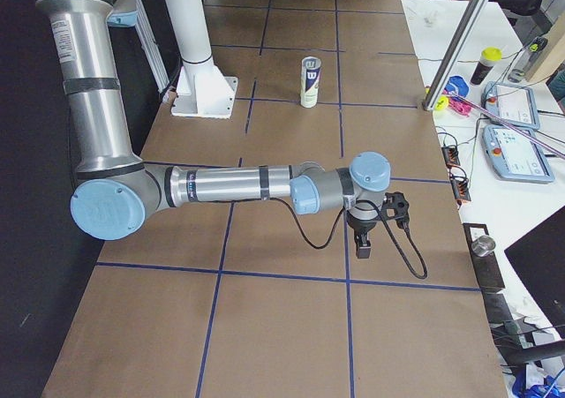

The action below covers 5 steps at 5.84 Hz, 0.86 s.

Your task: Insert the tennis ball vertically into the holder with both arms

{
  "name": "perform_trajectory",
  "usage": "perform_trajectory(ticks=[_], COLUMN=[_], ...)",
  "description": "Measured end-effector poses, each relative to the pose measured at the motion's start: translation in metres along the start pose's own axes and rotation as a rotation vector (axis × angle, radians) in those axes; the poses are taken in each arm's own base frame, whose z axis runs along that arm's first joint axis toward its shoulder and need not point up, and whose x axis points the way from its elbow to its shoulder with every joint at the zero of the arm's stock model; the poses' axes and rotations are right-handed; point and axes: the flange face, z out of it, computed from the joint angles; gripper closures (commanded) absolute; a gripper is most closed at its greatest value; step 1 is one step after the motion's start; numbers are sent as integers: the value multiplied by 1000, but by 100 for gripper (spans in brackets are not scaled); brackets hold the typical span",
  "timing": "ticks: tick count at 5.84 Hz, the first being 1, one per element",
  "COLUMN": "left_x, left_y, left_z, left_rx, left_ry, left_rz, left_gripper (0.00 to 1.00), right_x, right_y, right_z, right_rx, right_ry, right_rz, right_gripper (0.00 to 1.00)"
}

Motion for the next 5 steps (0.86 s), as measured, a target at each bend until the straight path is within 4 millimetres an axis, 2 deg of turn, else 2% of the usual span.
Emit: perform_trajectory(ticks=[1,2,4,5], left_x=[-28,-44,-78,-88], left_y=[19,46,112,135], left_z=[-16,-18,10,20], left_rx=[-63,-113,-193,-217], left_ry=[-1,2,13,14], left_rz=[-67,-124,-206,-231], left_gripper=[0,0,0,0], right_x=[20,34,44,45], right_y=[15,35,59,63], right_z=[6,6,5,6], right_rx=[-16,-20,-21,-22], right_ry=[-17,-53,-76,-74], right_rz=[5,17,-22,-50], right_gripper=[0,0,0,0])
